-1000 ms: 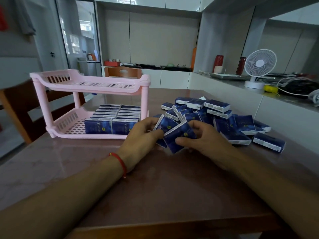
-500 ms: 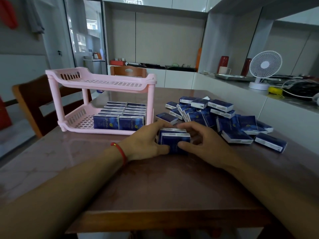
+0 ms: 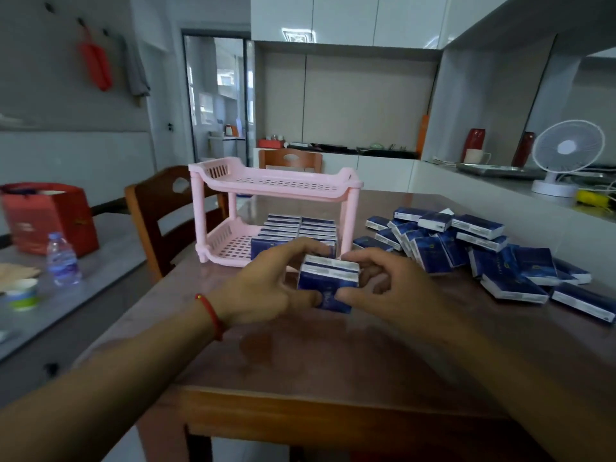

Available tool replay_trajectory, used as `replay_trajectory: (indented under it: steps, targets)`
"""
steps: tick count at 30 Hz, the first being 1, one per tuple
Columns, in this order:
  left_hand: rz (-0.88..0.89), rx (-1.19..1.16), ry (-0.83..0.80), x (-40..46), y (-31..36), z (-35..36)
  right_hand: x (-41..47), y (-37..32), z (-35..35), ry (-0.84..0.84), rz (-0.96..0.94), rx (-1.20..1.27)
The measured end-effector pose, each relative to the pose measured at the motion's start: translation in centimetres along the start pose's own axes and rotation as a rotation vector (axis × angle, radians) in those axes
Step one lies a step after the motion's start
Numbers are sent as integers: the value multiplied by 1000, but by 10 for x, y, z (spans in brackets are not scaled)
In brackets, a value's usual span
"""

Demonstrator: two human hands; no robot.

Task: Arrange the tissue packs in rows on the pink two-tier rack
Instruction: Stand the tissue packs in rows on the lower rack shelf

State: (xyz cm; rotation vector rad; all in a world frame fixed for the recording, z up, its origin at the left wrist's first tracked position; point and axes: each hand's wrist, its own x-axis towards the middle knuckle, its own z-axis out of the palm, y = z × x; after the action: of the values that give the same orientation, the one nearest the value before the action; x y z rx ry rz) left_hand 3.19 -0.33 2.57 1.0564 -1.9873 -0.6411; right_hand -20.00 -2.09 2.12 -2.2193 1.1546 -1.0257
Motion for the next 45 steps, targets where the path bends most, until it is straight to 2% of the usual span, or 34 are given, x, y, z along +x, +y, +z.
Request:
replay_trajectory:
  steps: [6, 10, 15, 21, 25, 30, 32, 36, 37, 40, 43, 45]
  targets:
    - [-70, -139, 222, -24, -24, -50, 48, -38, 51, 6, -28, 111]
    - [-97, -89, 339, -35, -38, -70, 74, -50, 71, 19, -38, 140]
    - [-142, -146, 347, -41, -45, -97, 88, -62, 85, -7, -75, 118]
    - [-246, -170, 354, -57, -58, -126, 86, -59, 102, 43, -136, 67]
    - [-209, -179, 313, -55, -57, -119, 85, -59, 117, 70, -200, 15]
    - [-158, -142, 306, -42, -58, -111, 95, -66, 108, -6, -149, 22]
    - [-151, -99, 374, -37, -61, -107, 105, -66, 103, 13, -61, 130]
    - [-174, 137, 791, -29, -72, -99, 121, -61, 104, 76, 110, 314]
    - [-218, 171, 842, -25, -74, -99, 124, -60, 106, 92, 134, 345]
    - [-337, 105, 742, -14, -79, -102, 133, -60, 113, 122, 187, 388]
    - [-327, -136, 664, -8, -76, -97, 142, -58, 119, 119, 221, 415]
    - [-285, -147, 618, -8, -78, -89, 148, -58, 122, 139, 220, 384]
